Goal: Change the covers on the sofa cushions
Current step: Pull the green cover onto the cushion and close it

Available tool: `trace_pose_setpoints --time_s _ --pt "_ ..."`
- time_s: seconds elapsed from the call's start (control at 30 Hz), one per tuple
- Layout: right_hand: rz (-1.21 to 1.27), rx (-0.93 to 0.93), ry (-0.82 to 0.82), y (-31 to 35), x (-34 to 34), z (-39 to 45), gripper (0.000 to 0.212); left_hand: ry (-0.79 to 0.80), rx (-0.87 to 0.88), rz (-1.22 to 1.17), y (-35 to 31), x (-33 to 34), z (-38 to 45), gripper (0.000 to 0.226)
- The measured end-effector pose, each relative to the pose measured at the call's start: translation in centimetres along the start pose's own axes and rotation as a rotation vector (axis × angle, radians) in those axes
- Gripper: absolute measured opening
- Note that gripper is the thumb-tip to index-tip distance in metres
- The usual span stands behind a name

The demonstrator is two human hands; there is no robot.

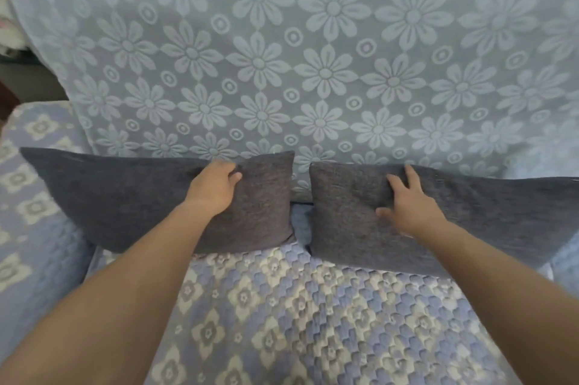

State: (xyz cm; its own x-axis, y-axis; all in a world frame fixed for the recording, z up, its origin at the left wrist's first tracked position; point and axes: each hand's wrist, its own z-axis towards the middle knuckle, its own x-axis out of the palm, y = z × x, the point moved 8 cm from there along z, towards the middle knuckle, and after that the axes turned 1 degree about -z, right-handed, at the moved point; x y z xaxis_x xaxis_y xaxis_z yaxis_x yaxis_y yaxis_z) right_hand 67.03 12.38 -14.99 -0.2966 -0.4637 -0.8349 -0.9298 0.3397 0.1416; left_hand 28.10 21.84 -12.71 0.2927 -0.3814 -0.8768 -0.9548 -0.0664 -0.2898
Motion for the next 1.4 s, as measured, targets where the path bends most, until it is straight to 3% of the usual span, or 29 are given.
trace_pose_setpoints --time_s 0.1,0.2,0.27,0.33,0.37,0.47,0.57,0.67,0.73,0.83,0.93,1.07,1.13,1.2,1.3,1.4 --pt "-0.046 -0.088 -0.081 1.7 -1.7 0.5 0.023 -0.031 0.111 -0.075 -1.9 -0.3 -1.2 0.027" --pt "0.062 -0.135 -0.114 3.0 -3.5 0.0 0.005 -0.023 0.153 -0.1 -4.0 -0.1 -1.6 0.026" --pt "0.179 -0.082 -0.117 2.7 -3.7 -0.3 0.009 0.019 0.081 -0.106 -4.8 0.8 -0.7 0.024" --pt "0.32 -0.045 -0.05 2.3 -2.4 -0.4 0.009 0.12 -0.046 -0.124 -5.5 2.2 -1.0 0.055" --pt "0.375 -0.062 -0.014 1.8 -1.6 -1.1 0.018 0.131 -0.085 -0.149 -6.3 3.2 -2.3 0.07" --pt "0.478 -0.115 -0.128 0.6 -1.4 -5.3 0.052 -0.1 -0.061 -0.213 -9.0 4.1 -7.4 0.082" --pt "0.486 -0.056 -0.243 -4.4 0.0 -10.3 0.05 -0.146 -0.024 -0.238 -12.6 7.5 -12.2 0.068" --pt "0.458 0.126 -0.113 -15.9 3.5 -15.6 0.048 0.079 0.082 -0.362 -20.6 13.4 -16.6 0.037" --pt "0.475 0.311 -0.112 -26.6 4.8 -20.0 0.047 0.232 0.157 -0.415 -27.8 17.1 -20.3 0.023" --pt "0.524 0.576 -0.136 -40.1 5.2 -25.4 0.043 0.432 0.276 -0.366 -37.1 21.3 -24.7 0.023" --pt "0.562 0.723 -0.134 -53.9 6.9 -30.0 0.038 0.589 0.304 -0.284 -46.6 28.1 -29.0 0.016" --pt "0.555 0.802 -0.087 -69.2 10.7 -32.1 0.037 0.663 0.163 -0.262 -54.6 39.2 -32.2 0.024" --pt "0.53 0.834 -0.137 -74.4 11.3 -32.8 0.037 0.736 0.037 -0.279 -56.4 43.8 -34.5 0.015" --pt "0.477 0.884 -0.231 -81.8 11.8 -33.5 0.04 0.763 -0.12 -0.303 -59.2 50.0 -36.8 0.03" --pt "0.427 1.043 -0.244 -91.2 13.7 -34.0 0.073 0.663 -0.242 -0.349 -60.8 56.8 -37.2 0.066" --pt "0.425 1.195 -0.11 -97.4 17.1 -34.9 0.11 0.549 -0.271 -0.523 -61.6 60.1 -37.7 0.048"
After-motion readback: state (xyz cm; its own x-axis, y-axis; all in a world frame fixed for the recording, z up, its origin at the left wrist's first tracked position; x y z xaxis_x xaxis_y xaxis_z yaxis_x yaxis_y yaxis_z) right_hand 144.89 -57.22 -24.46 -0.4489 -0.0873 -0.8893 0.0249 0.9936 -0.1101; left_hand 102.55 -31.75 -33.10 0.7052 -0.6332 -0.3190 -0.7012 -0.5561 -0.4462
